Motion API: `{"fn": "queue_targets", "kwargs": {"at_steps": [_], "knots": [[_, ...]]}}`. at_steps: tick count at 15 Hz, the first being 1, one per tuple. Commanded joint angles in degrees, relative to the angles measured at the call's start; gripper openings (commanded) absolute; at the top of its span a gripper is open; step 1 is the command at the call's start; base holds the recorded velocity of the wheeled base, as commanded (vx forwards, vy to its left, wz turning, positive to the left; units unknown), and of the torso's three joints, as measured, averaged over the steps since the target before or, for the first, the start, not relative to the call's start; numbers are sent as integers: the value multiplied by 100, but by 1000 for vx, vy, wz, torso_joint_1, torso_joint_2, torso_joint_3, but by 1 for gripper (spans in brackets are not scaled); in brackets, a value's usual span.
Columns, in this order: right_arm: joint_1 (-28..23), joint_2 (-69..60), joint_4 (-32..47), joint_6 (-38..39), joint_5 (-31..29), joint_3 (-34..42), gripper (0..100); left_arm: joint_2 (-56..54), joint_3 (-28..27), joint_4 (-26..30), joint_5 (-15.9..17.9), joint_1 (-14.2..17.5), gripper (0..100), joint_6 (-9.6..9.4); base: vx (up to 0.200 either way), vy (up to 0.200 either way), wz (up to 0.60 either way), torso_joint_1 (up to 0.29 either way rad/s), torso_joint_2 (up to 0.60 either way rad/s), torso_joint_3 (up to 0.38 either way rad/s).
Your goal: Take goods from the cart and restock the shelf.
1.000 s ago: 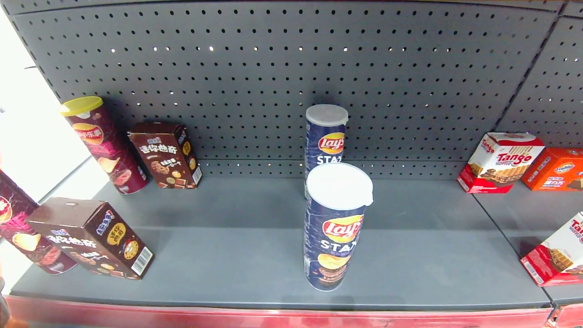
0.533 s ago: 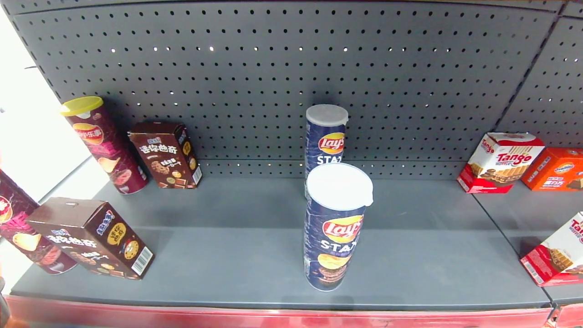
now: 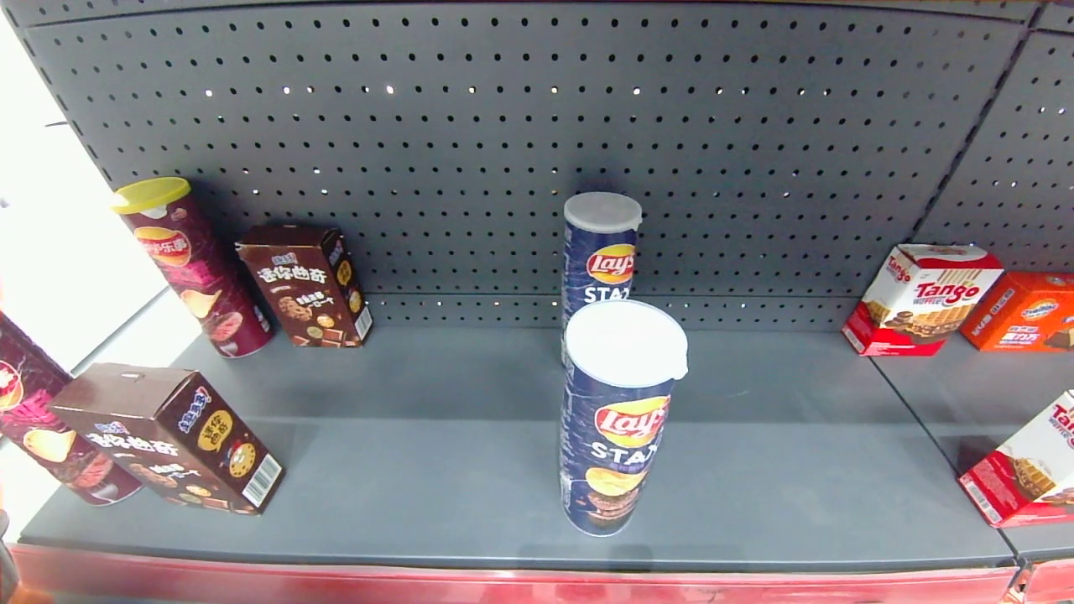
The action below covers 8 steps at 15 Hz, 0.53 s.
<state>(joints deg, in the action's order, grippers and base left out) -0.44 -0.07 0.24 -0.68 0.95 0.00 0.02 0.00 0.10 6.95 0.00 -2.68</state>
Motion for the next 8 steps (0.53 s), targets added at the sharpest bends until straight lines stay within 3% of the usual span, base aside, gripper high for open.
{"fn": "queue_targets", "kwargs": {"at_steps": [1,8], "knots": [[0,7,2,-2,2,0,100,-2,0,-1,-1,0,100,5,0,0,0,0,0,0],[0,7,2,-11,2,0,100,-2,0,-1,-1,0,100,5,0,0,0,0,0,0]]}}
